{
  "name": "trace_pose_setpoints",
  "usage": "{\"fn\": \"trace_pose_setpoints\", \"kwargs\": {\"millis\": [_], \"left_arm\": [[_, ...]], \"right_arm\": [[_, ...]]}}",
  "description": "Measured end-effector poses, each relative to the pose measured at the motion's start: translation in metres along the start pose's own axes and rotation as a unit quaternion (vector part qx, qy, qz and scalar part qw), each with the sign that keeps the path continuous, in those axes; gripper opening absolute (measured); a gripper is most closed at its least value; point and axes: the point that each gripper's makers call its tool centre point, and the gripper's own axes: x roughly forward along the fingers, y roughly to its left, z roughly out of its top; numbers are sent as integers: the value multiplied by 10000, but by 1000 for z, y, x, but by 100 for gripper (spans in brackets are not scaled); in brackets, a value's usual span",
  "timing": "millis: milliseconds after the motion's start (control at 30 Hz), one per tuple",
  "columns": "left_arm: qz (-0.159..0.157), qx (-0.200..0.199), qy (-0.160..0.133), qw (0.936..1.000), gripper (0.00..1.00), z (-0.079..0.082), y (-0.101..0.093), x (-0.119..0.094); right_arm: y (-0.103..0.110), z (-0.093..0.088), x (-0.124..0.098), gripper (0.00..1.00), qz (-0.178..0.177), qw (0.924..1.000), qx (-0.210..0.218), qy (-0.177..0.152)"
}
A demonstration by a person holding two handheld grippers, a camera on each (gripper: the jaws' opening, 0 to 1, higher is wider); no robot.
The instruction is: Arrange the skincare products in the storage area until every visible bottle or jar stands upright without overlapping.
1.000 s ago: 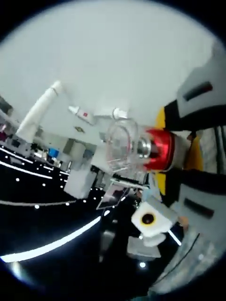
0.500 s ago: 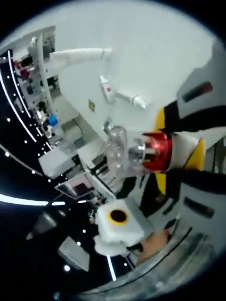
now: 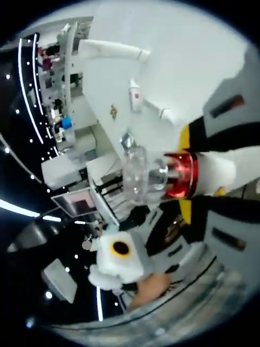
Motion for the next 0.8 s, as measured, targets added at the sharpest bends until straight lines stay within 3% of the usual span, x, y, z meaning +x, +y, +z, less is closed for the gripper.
{"fn": "trace_pose_setpoints", "kwargs": {"millis": [133,367,500,533,600,800], "left_arm": [[-10,-314,28,9995,31,-6,3,-5],[194,-483,56,9986,33,-13,12,-14],[241,-495,-8,9985,31,-9,12,-15],[267,-479,-76,9985,31,-6,12,-15],[283,-507,-119,9982,31,-4,12,-14],[248,-636,-298,9972,36,3,13,-13]], "right_arm": [[-23,-2,-6,28,-175,9998,-99,97],[-64,12,-17,28,-477,9985,-265,57],[-73,14,-17,28,-444,9941,-959,240],[-72,11,-14,28,-345,9863,-1545,454],[-73,5,-11,28,-240,9779,-1969,665],[-82,-11,-8,28,-74,9719,-2223,769]]}}
